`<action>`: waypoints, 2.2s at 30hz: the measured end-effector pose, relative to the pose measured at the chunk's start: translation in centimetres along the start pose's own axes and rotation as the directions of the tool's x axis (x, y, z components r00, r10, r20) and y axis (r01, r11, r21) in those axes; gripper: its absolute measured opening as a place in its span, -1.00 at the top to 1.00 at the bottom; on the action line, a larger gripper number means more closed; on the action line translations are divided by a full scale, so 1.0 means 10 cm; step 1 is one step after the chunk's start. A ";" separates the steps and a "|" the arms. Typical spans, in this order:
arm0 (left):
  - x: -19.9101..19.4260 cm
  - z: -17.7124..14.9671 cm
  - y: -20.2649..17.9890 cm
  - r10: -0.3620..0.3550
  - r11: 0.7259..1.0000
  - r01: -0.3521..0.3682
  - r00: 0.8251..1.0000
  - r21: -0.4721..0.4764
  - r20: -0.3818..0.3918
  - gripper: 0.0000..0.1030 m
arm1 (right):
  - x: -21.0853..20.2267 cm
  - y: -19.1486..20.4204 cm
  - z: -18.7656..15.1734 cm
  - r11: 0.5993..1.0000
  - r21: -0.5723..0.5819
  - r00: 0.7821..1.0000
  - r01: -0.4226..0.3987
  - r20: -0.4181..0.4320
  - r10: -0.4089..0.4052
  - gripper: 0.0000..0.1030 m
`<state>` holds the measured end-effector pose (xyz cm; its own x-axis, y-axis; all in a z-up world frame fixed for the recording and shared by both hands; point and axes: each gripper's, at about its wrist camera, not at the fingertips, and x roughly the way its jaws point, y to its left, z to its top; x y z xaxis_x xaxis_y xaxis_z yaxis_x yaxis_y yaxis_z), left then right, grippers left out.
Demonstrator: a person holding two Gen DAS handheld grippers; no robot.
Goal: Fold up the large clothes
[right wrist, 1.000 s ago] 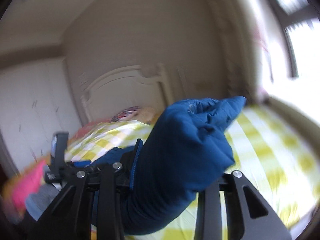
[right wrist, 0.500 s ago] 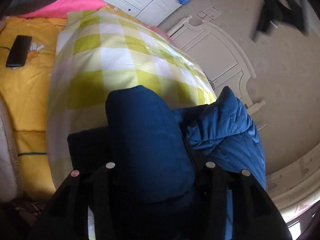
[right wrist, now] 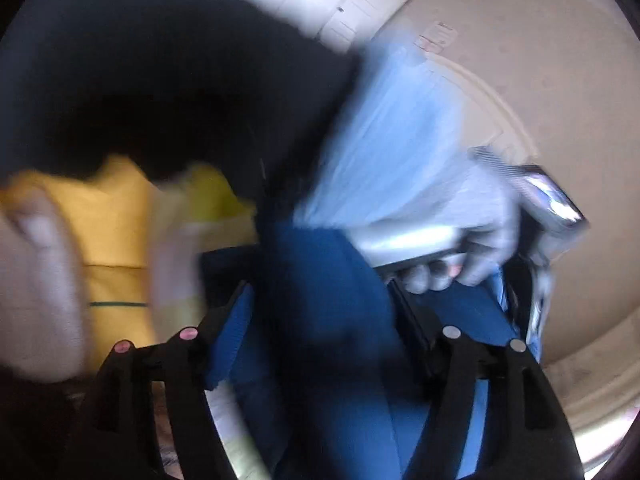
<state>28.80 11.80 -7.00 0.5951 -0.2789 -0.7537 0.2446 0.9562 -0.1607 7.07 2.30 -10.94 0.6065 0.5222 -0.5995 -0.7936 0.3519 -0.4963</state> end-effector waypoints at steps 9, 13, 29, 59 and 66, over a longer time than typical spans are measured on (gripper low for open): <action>-0.02 -0.14 -0.04 0.061 0.998 -0.063 0.995 0.018 0.073 -0.91 | -0.78 -1.42 -0.61 0.839 0.538 0.985 -0.079 0.171 -0.017 -0.18; -0.06 -0.13 0.01 0.047 0.999 -0.047 0.996 0.003 0.082 -0.91 | -0.18 -1.00 -0.83 0.893 0.448 0.997 -0.056 0.071 0.027 -0.23; -0.26 -0.28 0.13 0.196 0.978 -0.179 0.964 -0.108 0.178 -0.91 | -0.30 -2.11 -0.81 0.858 0.511 0.988 0.053 0.097 -0.118 -0.19; -0.26 -0.37 0.52 0.199 0.944 -0.147 0.968 -0.294 0.154 -0.91 | 1.44 -3.42 -0.75 0.771 0.587 0.952 0.248 -0.297 -0.081 0.03; -0.24 -0.36 0.55 0.197 0.942 -0.145 0.969 -0.303 0.149 -0.91 | 1.20 -3.32 -0.73 0.758 0.618 0.968 0.209 -0.244 -0.068 -0.01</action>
<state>25.93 18.05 -8.35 0.7388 -0.0950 -0.6671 -0.0882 0.9678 -0.2356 41.04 -8.82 -6.20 0.6523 0.2922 -0.6994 -0.5048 0.8558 -0.1133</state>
